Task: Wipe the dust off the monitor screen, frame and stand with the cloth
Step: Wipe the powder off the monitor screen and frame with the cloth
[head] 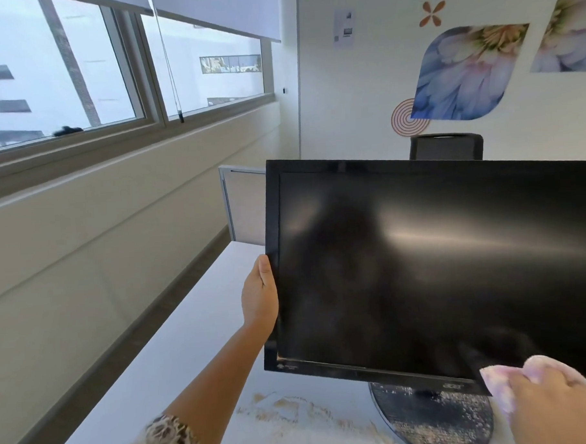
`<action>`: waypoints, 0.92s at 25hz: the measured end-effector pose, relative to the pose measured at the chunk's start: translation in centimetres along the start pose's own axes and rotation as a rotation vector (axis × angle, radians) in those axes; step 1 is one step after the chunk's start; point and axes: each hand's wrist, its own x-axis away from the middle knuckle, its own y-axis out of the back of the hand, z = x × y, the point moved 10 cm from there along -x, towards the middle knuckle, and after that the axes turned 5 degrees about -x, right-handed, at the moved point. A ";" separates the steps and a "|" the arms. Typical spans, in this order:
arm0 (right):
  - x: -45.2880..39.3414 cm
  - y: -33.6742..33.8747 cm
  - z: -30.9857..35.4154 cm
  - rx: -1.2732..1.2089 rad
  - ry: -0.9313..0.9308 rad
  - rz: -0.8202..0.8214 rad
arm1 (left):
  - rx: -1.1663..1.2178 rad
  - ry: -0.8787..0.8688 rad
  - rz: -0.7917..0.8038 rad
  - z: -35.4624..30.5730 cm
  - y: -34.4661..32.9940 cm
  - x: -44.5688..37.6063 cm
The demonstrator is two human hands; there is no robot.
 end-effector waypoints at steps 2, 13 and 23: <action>0.0 -0.1 1.8 -0.009 0.101 -0.002 | -0.028 -0.026 0.022 -0.1 -0.3 -0.1; 2.2 2.0 10.0 0.064 0.228 -0.140 | -0.064 -0.071 0.199 -0.2 -0.7 -0.1; 4.6 1.2 20.9 0.084 0.365 -0.126 | -0.135 -0.091 0.322 0.8 -1.1 -1.2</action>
